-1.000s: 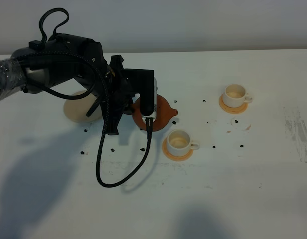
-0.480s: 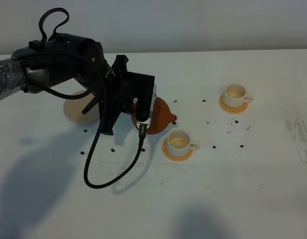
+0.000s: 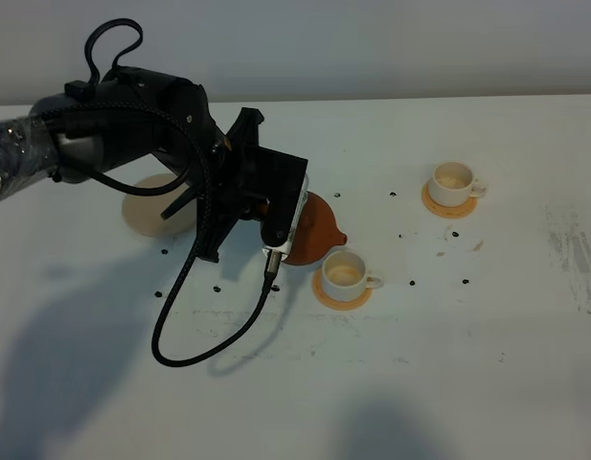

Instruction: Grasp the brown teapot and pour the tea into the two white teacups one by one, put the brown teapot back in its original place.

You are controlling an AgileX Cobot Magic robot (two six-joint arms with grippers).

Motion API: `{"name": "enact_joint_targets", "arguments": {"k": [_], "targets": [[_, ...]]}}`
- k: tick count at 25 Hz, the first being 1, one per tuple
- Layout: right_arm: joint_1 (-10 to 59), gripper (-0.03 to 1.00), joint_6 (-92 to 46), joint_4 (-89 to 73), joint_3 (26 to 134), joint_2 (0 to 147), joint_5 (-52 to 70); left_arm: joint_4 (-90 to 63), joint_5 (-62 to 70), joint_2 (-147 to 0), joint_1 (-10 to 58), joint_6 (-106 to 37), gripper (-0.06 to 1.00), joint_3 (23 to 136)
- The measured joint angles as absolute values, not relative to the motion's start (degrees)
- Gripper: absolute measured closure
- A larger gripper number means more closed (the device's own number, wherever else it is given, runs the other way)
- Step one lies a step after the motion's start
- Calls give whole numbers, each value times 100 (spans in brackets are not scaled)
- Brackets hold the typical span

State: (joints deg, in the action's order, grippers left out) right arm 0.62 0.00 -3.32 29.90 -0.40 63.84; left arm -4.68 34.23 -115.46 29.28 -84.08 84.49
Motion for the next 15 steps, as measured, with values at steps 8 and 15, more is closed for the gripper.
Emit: {"name": "enact_joint_targets", "arguments": {"k": [8, 15], "targets": [[62, 47, 0, -332, 2990, -40, 6384, -125, 3199, -11546, 3014, -8472, 87, 8449], [62, 47, 0, -332, 2990, -40, 6384, 100, 3119, -11546, 3086, -8479, 87, 8449]]}}
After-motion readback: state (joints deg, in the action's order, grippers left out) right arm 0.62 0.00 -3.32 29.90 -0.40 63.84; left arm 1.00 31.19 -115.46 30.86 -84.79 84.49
